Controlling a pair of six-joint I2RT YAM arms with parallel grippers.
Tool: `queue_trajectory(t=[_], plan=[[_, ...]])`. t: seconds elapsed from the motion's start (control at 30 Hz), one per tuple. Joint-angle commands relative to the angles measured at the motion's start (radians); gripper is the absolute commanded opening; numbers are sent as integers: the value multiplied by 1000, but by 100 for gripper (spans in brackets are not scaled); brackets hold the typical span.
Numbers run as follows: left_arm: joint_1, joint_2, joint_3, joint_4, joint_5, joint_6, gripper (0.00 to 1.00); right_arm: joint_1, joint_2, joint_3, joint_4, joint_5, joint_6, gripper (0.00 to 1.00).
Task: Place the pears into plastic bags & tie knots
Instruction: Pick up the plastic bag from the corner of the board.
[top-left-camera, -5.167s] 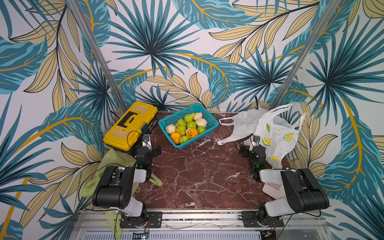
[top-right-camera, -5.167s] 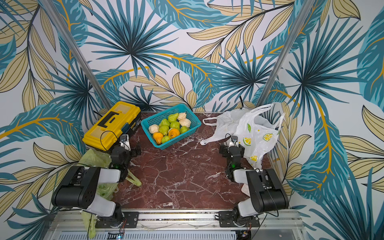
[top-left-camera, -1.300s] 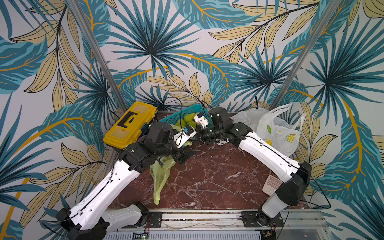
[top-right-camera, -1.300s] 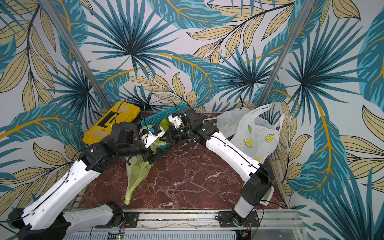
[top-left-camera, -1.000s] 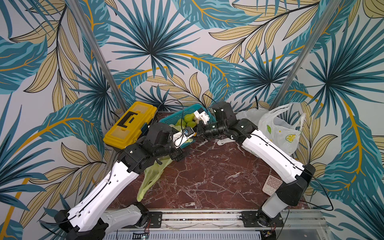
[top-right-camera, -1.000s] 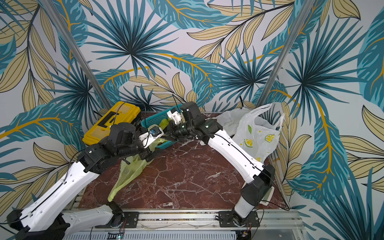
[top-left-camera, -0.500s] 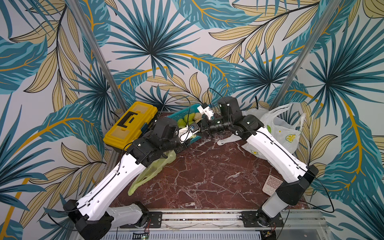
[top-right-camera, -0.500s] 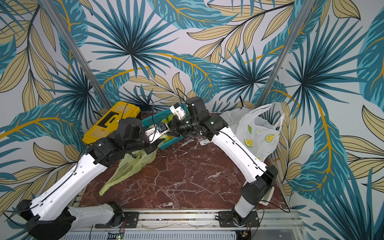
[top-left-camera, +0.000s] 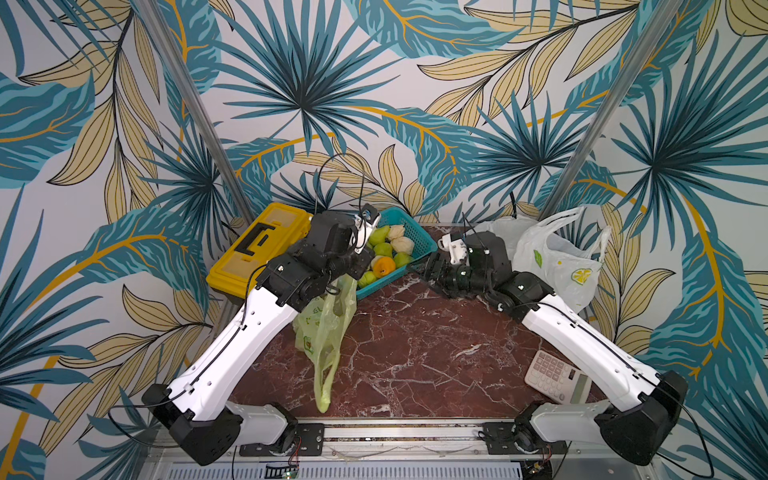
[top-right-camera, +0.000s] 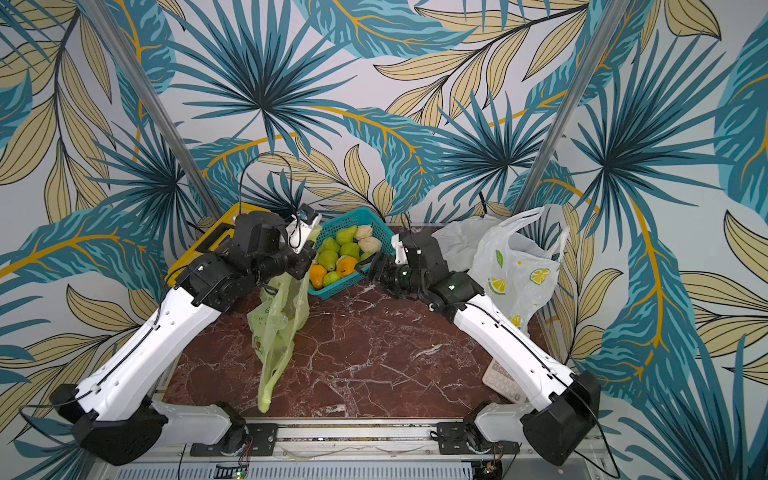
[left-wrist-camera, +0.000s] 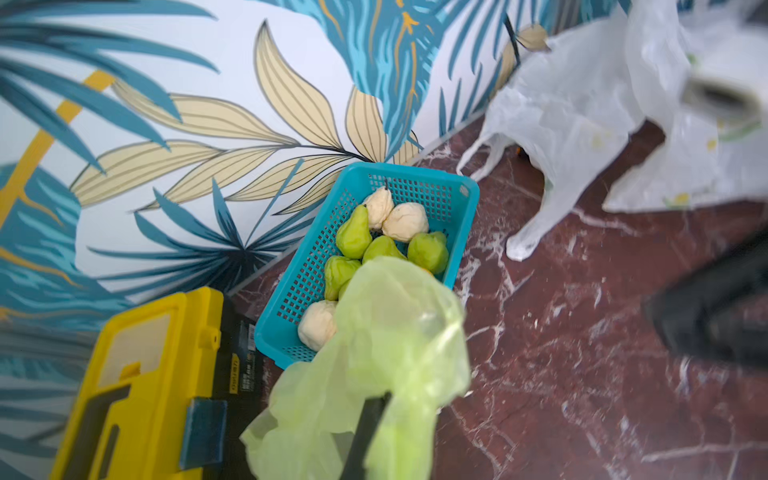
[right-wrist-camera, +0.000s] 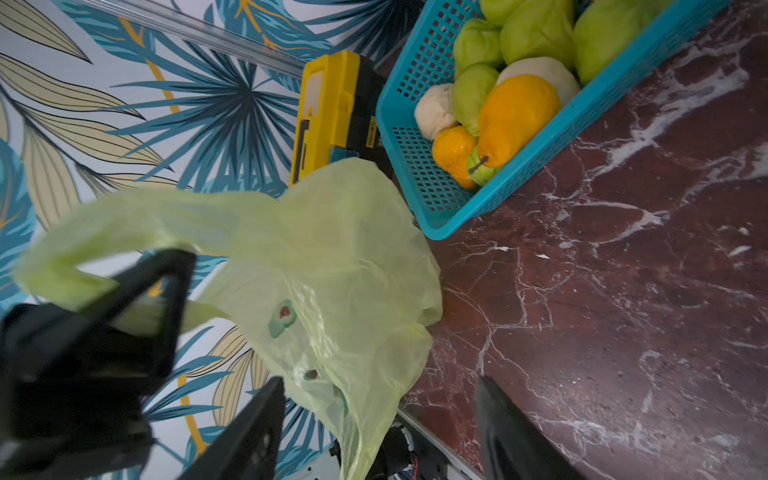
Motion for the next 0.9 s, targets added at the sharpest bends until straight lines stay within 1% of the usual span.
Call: queue_trajectory(t=[0.0, 0.1, 0.17, 0.23, 0.3, 0.37, 0.4, 0.43, 0.5, 0.57, 0.6, 0.67, 0.73, 0.77, 0.8, 0.83, 0.87], plan=[[29, 12, 78, -64, -56, -232, 0, 111, 36, -43, 4, 188, -4, 80], [29, 31, 120, -94, -36, -289, 0, 210, 111, 25, 26, 237, -26, 86], [29, 31, 122, -96, -7, -312, 0, 243, 183, 82, 35, 254, -56, 87], [28, 26, 120, -105, 10, -322, 0, 247, 257, 138, 5, 275, -87, 87], [29, 18, 119, -125, 13, -326, 0, 247, 345, 200, -49, 298, -147, 86], [36, 2, 105, -154, 27, -321, 0, 238, 436, 282, -134, 303, -221, 83], [46, -8, 92, -170, 42, -322, 0, 230, 462, 312, -158, 285, -251, 81], [61, -19, 71, -193, 65, -321, 0, 218, 485, 339, -169, 226, -284, 79], [102, -44, 16, -226, 84, -326, 0, 188, 508, 405, -207, 56, -330, 79], [163, -65, -52, -251, 112, -329, 0, 180, 489, 448, -249, -61, -374, 80], [181, -71, -80, -257, 120, -328, 0, 142, 468, 453, -257, -93, -386, 81], [211, -76, -117, -261, 123, -321, 0, 103, 405, 432, -230, -158, -378, 83], [216, -66, -123, -261, 123, -305, 0, 45, 362, 395, -158, -222, -324, 84], [216, -61, -119, -259, 145, -294, 0, 12, 352, 384, -135, -225, -300, 84], [216, -57, -118, -258, 160, -287, 0, -12, 353, 382, -132, -201, -294, 84], [216, -55, -115, -256, 169, -275, 0, -36, 369, 397, -167, -128, -302, 84], [215, -52, -107, -257, 186, -255, 0, -49, 403, 439, -240, -15, -326, 84]])
